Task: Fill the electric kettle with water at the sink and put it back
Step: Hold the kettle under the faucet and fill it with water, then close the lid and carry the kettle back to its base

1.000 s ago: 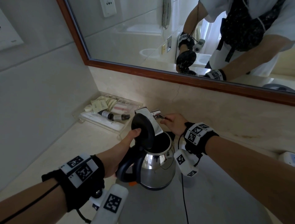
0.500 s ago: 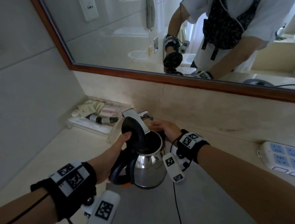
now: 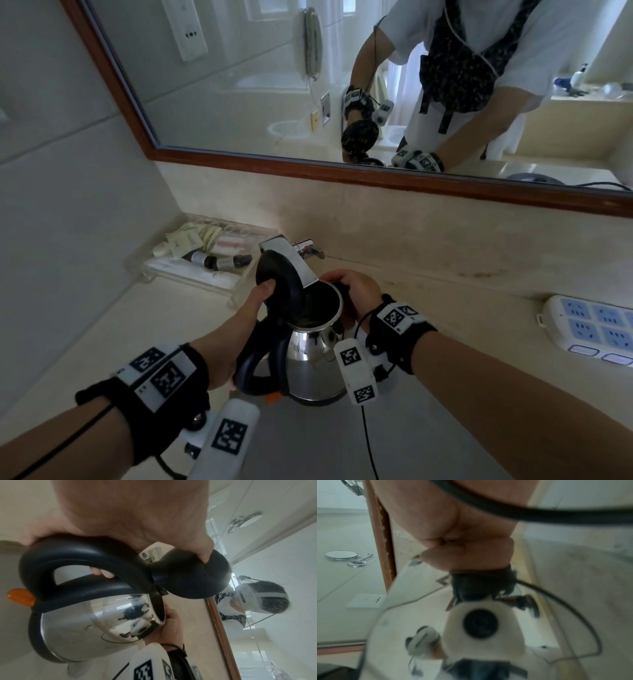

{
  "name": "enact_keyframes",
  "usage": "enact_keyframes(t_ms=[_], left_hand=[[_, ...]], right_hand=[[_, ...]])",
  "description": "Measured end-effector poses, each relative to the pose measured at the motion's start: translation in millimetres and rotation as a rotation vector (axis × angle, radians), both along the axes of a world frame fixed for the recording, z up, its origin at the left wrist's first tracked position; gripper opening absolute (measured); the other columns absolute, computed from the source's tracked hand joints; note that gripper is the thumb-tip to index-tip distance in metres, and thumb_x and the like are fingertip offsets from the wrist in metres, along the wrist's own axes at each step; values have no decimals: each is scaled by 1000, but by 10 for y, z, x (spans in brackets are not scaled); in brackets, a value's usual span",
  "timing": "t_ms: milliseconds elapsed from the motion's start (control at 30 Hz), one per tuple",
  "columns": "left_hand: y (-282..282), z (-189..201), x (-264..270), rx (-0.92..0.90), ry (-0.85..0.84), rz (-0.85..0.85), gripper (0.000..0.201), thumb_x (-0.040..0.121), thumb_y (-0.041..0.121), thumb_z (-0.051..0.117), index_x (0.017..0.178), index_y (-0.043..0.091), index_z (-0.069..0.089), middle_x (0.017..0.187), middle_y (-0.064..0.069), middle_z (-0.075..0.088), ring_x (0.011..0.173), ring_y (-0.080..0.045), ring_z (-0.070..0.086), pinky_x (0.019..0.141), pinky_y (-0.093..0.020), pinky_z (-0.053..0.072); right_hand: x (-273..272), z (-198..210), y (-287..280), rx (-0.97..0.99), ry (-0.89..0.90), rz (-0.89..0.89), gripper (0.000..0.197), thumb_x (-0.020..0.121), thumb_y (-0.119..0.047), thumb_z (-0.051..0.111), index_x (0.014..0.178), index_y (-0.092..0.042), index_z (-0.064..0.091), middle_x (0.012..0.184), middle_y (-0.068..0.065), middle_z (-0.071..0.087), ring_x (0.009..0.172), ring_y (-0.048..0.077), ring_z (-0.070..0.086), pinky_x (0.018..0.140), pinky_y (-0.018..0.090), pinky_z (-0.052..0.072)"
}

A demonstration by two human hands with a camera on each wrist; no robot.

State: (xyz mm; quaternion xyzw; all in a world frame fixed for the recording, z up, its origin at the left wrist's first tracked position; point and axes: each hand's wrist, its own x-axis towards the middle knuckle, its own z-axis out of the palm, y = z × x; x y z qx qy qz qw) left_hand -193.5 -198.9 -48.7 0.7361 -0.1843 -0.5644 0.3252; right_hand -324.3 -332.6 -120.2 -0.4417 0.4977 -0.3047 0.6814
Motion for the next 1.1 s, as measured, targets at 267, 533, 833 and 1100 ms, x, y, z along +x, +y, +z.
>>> enact_keyframes(t_ms=[267, 533, 833, 1100], left_hand=[[20, -11, -16, 8, 12, -48, 70, 81, 71, 37, 86, 7, 65, 87, -14, 68, 79, -26, 63, 68, -31, 48], [50, -84, -174, 32, -18, -69, 52, 90, 60, 33, 75, 14, 53, 73, -6, 58, 65, -16, 54, 55, -26, 37], [141, 152, -272, 51, -28, -198, 60, 84, 69, 30, 82, 16, 57, 77, -6, 64, 66, -18, 61, 52, -22, 43], [420, 526, -335, -105, 23, -417, 77, 86, 67, 33, 136, 10, 50, 59, -2, 71, 55, -13, 67, 50, -19, 50]], right_hand=[[-6, -23, 56, 182, -196, -45, 17, 83, -25, 53, 83, -16, 68, 54, 0, 69, 43, 17, 64, 46, 20, 48], [-120, -164, 145, 171, -129, -98, 22, 82, -27, 51, 81, -15, 70, 62, 2, 67, 48, 18, 63, 44, 19, 47], [-435, 224, 372, 138, -158, -142, 23, 83, -24, 45, 79, -14, 65, 55, 3, 61, 28, 13, 55, 32, 12, 39], [-699, 674, 902, 67, -184, -327, 21, 82, -22, 45, 77, -13, 63, 34, 0, 55, 23, 15, 49, 28, 14, 36]])
